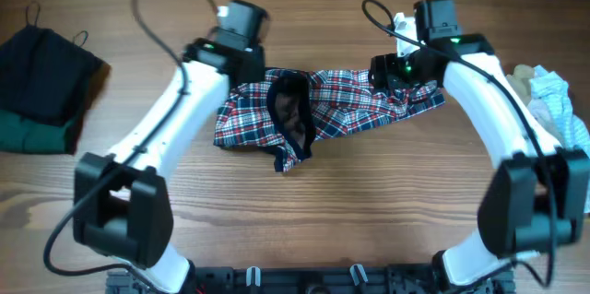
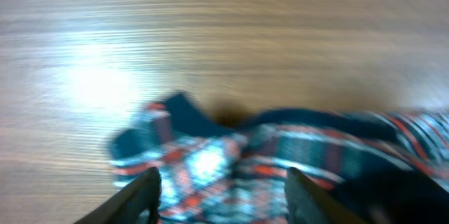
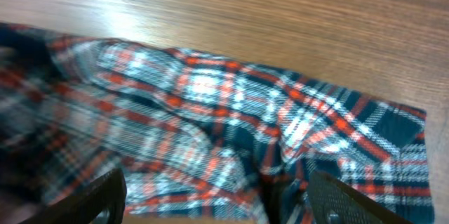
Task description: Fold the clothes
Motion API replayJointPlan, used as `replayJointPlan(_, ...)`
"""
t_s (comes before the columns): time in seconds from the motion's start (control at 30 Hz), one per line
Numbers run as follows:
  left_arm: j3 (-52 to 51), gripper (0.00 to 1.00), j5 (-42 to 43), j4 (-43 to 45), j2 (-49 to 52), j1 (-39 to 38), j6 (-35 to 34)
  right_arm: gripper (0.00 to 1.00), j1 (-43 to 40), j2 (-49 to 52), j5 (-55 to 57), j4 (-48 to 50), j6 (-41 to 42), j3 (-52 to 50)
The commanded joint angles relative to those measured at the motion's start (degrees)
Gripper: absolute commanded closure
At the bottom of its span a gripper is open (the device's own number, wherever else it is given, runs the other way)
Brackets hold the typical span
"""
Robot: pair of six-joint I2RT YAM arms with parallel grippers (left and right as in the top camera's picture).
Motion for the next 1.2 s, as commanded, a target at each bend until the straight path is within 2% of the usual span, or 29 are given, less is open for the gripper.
replayJointPlan(0.0,0.8,0.40,1.0,0.3,-2.0,7.5,-5.2,0.18,0.5,-4.9,-13.1,-4.1,1.5,1.3)
replayJointPlan(0.03,0.8,0.39,1.1,0.9,-2.0,10.0,-6.3,0.19,1.3,-4.9,-16.0,-6.0,4.6,1.2)
replayJointPlan(0.1,0.8,0.24,2.7,4.2,-2.0,16.4,-7.1,0.23,6.3,-4.7,-17.3,-9.4,12.3,-1.7)
replayJointPlan(0.17,0.8,0.21,4.7,5.4,-2.0,19.4,-7.1,0.24,11.5,-4.5,-17.3,-10.8,18.0,-5.5)
replayJointPlan(0.23,0.8,0.17,4.6,5.8,-2.0,21.2,-7.1,0.23,17.1,-4.5,-17.4,-9.5,24.8,-9.2)
replayJointPlan(0.3,0.8,0.04,4.6,6.6,-2.0,22.3,-7.1,0.23,22.6,-4.5,-17.6,-6.0,33.1,-11.0)
replayJointPlan(0.33,0.8,0.00,4.6,6.9,-2.0,22.7,-7.1,0.23,26.0,-4.5,-17.3,-3.5,38.0,-11.8)
replayJointPlan(0.5,0.8,0.00,4.6,6.6,-2.0,22.8,-7.1,0.23,34.9,-4.5,-8.3,6.5,51.4,-14.3)
replayJointPlan(0.63,0.8,0.00,4.6,6.6,-2.0,22.8,-7.1,0.19,35.0,-4.5,-3.7,3.3,59.6,-14.3)
replayJointPlan(0.7,0.8,0.00,4.6,6.4,-2.0,22.8,-7.1,0.13,35.0,-4.5,-1.3,3.4,65.7,-14.3)
replayJointPlan(0.97,0.8,0.00,4.6,6.4,-2.0,22.8,-7.1,0.16,35.0,-2.0,2.3,9.3,74.6,-14.4)
replayJointPlan(1.07,0.8,0.00,4.6,6.4,-2.0,22.8,-7.1,0.16,34.9,1.4,1.2,9.7,75.0,-14.4)
replayJointPlan(1.17,0.8,0.00,4.6,6.5,-2.0,22.8,-7.1,0.20,34.4,1.9,0.5,10.5,75.0,-14.4)
